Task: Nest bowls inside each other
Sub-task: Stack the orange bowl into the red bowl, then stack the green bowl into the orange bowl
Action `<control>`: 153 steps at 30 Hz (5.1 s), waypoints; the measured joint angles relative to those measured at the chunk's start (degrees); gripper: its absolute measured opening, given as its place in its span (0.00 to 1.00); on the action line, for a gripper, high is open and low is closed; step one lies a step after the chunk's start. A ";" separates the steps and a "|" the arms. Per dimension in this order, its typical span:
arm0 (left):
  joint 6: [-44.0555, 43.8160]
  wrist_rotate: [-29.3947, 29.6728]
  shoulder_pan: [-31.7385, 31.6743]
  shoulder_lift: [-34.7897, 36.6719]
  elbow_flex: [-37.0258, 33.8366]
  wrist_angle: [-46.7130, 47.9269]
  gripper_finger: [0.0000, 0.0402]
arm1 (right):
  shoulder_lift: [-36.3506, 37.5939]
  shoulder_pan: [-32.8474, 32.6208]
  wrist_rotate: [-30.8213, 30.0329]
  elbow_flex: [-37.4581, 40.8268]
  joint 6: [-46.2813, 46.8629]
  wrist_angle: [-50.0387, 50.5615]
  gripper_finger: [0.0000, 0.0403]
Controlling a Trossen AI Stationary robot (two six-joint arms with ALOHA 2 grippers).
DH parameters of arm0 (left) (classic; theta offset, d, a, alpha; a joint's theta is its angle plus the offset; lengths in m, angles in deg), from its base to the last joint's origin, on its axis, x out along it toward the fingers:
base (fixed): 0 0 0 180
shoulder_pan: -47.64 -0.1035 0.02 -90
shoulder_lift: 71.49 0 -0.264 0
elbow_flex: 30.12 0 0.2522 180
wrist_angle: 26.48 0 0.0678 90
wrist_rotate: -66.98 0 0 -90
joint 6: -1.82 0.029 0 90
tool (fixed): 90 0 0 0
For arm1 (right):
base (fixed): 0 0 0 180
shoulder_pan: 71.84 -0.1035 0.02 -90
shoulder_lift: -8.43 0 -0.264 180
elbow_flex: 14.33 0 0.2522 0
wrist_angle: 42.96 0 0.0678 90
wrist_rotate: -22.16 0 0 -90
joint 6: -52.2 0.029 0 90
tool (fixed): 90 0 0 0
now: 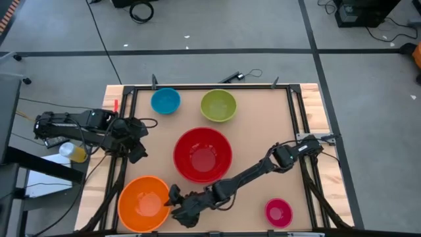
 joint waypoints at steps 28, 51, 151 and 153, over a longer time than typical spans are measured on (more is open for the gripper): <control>-2.55 1.01 0.00 -0.01 0.00 0.02 0.42 | -0.78 1.93 6.09 -1.36 -1.70 7.49 0.09; -2.47 6.72 -0.02 1.64 -0.03 -0.33 0.42 | 21.59 6.13 -2.52 -1.34 17.39 38.72 0.06; -37.11 35.10 -6.25 -14.35 -8.81 -30.10 0.39 | 40.42 63.79 26.87 48.76 57.30 23.78 0.39; -37.50 35.10 -6.25 -14.37 -8.81 -30.10 0.39 | 40.42 62.96 25.77 48.76 57.13 23.41 0.39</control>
